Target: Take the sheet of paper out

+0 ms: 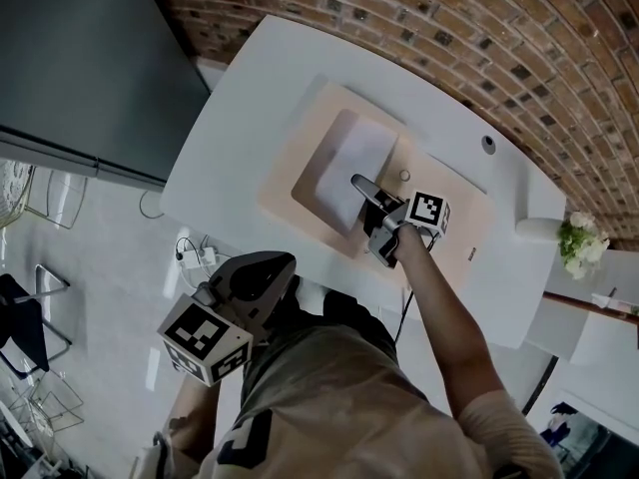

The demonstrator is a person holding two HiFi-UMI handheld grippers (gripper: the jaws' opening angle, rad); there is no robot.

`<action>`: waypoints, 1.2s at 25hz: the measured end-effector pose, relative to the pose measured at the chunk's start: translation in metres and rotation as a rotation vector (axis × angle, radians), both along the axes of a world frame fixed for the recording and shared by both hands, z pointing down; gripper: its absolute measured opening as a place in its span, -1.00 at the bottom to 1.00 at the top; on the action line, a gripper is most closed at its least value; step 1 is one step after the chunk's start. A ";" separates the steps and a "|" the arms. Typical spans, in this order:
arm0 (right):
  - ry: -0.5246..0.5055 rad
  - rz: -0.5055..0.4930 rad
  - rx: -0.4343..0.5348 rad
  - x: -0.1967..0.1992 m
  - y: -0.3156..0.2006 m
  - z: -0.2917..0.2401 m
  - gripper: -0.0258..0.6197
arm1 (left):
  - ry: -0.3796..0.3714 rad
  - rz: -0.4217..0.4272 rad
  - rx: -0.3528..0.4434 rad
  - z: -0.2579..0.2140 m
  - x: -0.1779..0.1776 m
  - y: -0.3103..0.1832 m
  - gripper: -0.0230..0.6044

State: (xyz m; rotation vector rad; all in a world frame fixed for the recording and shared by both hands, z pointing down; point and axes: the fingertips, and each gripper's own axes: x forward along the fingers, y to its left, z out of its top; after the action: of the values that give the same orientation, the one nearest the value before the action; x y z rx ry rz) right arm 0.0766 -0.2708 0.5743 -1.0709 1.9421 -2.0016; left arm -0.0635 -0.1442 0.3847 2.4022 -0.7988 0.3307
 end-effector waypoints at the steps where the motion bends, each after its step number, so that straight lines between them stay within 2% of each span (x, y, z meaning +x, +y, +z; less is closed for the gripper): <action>1: -0.001 -0.006 0.004 0.001 0.000 0.001 0.19 | -0.002 -0.001 -0.001 0.001 -0.001 -0.001 -0.88; 6: 0.039 -0.030 -0.026 -0.001 -0.006 0.012 0.12 | -0.008 0.008 -0.002 0.002 0.002 -0.002 -0.88; 11: 0.104 -0.020 -0.050 0.002 -0.008 0.022 -0.22 | -0.013 0.003 -0.006 0.001 0.001 -0.004 -0.88; 15: 0.128 0.001 -0.071 0.007 -0.009 0.027 -0.36 | -0.020 -0.002 -0.007 0.000 -0.001 -0.005 -0.88; 20: 0.210 0.010 -0.094 0.017 -0.011 0.037 -0.78 | -0.017 -0.007 0.001 -0.001 -0.004 -0.008 -0.88; 30: 0.261 0.019 -0.090 0.019 -0.009 0.038 -0.84 | -0.022 -0.016 0.020 -0.005 -0.014 -0.010 -0.88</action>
State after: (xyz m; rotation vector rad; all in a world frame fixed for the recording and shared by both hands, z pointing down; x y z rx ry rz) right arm 0.0952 -0.2796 0.6119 -1.4313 1.9657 -2.0452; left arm -0.0770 -0.1547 0.3796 2.4131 -0.8342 0.3450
